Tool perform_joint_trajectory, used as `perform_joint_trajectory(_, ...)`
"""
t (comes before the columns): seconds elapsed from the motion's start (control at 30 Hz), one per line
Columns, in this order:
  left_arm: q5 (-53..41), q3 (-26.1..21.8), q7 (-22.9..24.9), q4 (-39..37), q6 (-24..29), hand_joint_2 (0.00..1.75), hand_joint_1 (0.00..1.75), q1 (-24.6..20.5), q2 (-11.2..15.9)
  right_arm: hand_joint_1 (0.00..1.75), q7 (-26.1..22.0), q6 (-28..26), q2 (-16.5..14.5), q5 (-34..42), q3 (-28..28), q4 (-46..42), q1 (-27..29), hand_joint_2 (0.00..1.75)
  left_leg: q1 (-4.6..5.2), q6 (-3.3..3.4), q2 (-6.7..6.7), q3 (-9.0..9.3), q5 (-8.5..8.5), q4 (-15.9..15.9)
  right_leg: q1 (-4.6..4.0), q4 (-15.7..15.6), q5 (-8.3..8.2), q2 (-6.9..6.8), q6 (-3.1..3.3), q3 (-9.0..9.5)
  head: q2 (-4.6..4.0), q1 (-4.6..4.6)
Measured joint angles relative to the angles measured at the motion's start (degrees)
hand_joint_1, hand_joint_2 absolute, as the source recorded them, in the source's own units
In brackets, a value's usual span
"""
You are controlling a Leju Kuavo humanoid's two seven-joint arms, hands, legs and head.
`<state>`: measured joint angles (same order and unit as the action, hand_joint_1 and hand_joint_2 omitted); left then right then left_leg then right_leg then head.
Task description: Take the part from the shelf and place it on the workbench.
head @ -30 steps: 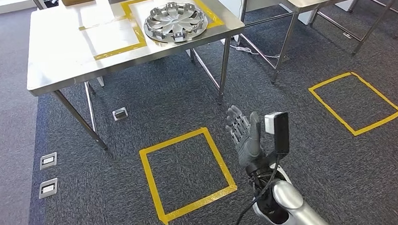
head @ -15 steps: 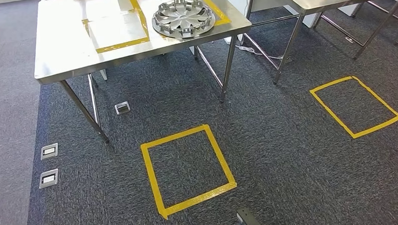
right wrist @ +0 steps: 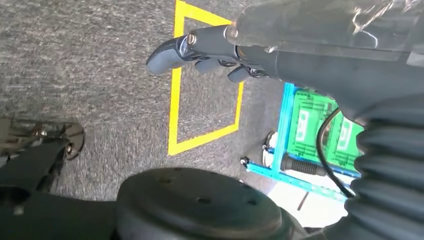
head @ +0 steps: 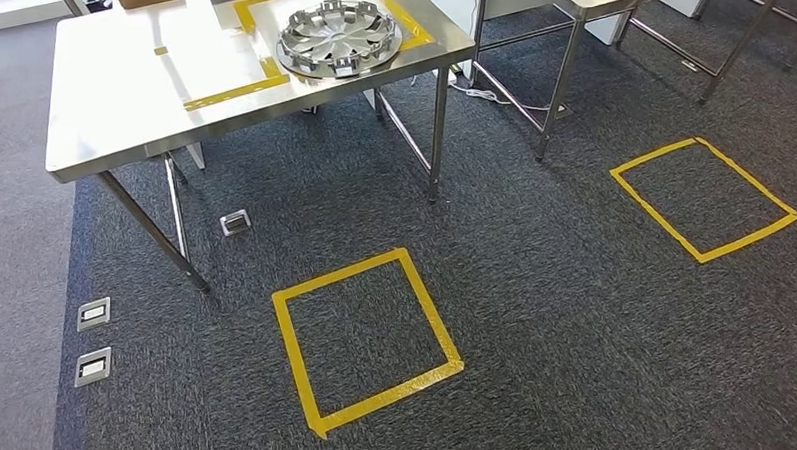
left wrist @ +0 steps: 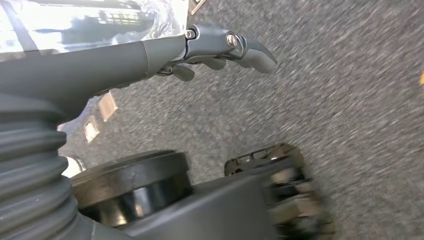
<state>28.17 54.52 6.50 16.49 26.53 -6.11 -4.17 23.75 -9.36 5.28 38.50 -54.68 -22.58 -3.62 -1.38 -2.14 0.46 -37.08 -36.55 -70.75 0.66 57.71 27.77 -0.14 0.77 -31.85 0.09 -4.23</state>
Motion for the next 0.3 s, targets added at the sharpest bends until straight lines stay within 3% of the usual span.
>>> perform_joint_trajectory(0.03,-0.58,-0.47,-0.08,-0.1,-0.56,1.75,0.0,0.65,0.12,0.0,-0.51,0.24,-0.26,-0.78,0.31,0.12,0.01,1.75,0.08,0.12,0.0,-0.7,-0.77,-2.36,-0.2,0.02,-0.08,0.03,0.14,-0.14,0.0,0.08)
perform_joint_trajectory(0.07,-1.18,-0.99,-0.18,-0.24,-1.13,1.75,0.0,1.36,0.23,0.0,-1.03,0.45,-0.51,-1.61,0.7,0.2,-0.01,1.75,0.19,0.3,0.0,-0.48,-0.41,-2.68,-0.36,0.06,-0.13,0.08,0.21,-0.23,0.0,0.1)
perform_joint_trajectory(0.1,-1.78,-1.61,-0.28,-0.38,-1.69,1.75,0.0,2.05,0.34,0.0,-1.56,0.67,-0.73,-2.46,1.17,0.23,-0.05,1.75,0.32,0.56,-0.01,0.76,0.93,-0.81,-0.49,0.1,-0.17,0.14,0.23,-0.26,0.0,0.13)
perform_joint_trajectory(0.17,-3.01,-2.93,-0.56,-0.71,-2.79,1.75,0.0,3.25,0.6,0.0,-2.64,1.06,-1.2,-4.15,2.35,0.24,-0.27,1.75,0.69,1.31,-0.05,4.82,4.32,6.53,-0.68,0.28,-0.18,0.21,0.09,-0.28,0.0,0.18)
perform_joint_trajectory(0.2,-3.63,-3.68,-0.73,-0.85,-3.33,1.75,0.0,3.72,0.72,0.0,-3.19,1.26,-1.38,-5.01,3.04,0.24,-0.39,1.31,0.84,1.61,-0.07,6.41,5.24,9.79,-0.79,0.43,-0.19,0.22,-0.12,-0.39,0.0,0.21)
perform_joint_trajectory(0.27,-4.87,-5.34,-1.1,-1.04,-4.47,0.87,0.0,4.49,0.91,0.0,-4.27,1.68,-1.63,-6.73,4.57,0.24,-0.46,0.44,1.0,1.87,-0.16,7.55,5.41,12.77,-0.98,0.72,0.03,0.19,-0.46,-0.72,0.0,0.2)
perform_joint_trajectory(0.3,-5.18,-5.77,-1.19,-1.07,-4.74,0.58,0.0,4.67,0.92,0.0,-4.53,1.79,-1.66,-7.15,4.97,0.24,-0.45,0.0,1.0,1.86,-0.18,7.54,5.37,13.09,-0.98,0.8,0.09,0.18,-0.54,-0.83,0.0,0.18)
